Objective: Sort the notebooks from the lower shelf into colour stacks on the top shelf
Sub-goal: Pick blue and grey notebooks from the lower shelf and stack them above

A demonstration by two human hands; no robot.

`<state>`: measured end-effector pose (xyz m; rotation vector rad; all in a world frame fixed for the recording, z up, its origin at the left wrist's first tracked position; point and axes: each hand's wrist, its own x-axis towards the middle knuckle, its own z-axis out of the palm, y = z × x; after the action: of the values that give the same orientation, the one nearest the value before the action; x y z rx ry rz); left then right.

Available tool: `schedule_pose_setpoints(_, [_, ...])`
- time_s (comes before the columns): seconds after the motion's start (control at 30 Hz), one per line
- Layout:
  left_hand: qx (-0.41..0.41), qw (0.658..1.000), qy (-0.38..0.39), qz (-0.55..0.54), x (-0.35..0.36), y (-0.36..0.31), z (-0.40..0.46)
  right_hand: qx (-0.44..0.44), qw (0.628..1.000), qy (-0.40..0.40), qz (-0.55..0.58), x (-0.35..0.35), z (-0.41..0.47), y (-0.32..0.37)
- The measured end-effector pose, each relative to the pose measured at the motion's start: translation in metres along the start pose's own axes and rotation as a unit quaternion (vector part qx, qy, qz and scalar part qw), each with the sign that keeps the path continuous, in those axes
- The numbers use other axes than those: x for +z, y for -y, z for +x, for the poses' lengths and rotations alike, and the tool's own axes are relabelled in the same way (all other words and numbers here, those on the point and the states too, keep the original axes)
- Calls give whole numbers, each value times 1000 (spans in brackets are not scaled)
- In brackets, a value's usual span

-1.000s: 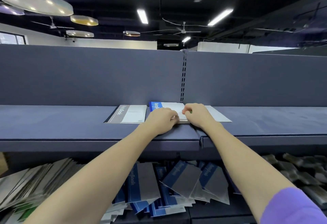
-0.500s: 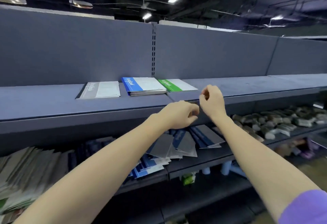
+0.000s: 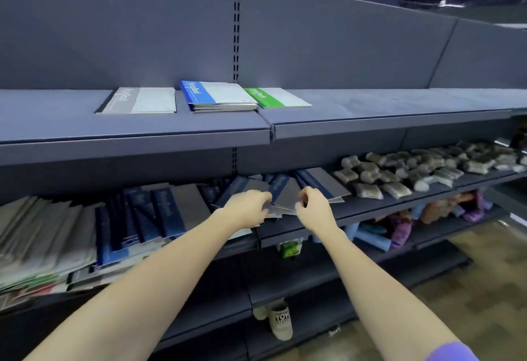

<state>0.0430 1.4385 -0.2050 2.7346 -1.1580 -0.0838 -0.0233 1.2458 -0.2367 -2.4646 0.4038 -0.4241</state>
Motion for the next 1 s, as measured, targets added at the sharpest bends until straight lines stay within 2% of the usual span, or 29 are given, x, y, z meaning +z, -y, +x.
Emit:
schedule_pose_setpoints(0.17, [-27,1000,-4,-15,25,4,10,1,998,61,-26,23,15,-20])
schedule_pose_setpoints(0.4, [-110,993,8,-51,50,12,41,-17,988,149,-45,43,58,-58])
schedule_pose_setpoints(0.57, [-160,984,54,-61,62,10,68,-38,979,186,-68,48,91,-83])
schedule_pose_setpoints(0.67, [-192,978,81,-26,74,7,77,-41,970,226,-82,53,104,-93])
schedule_pose_setpoints(0.83, [-244,965,81,47,93,5,85,-66,948,295,-94,66,122,-103])
schedule_pose_setpoints(1.0, [-249,962,64,89,101,4,87,-113,948,267,-133,79,125,-110])
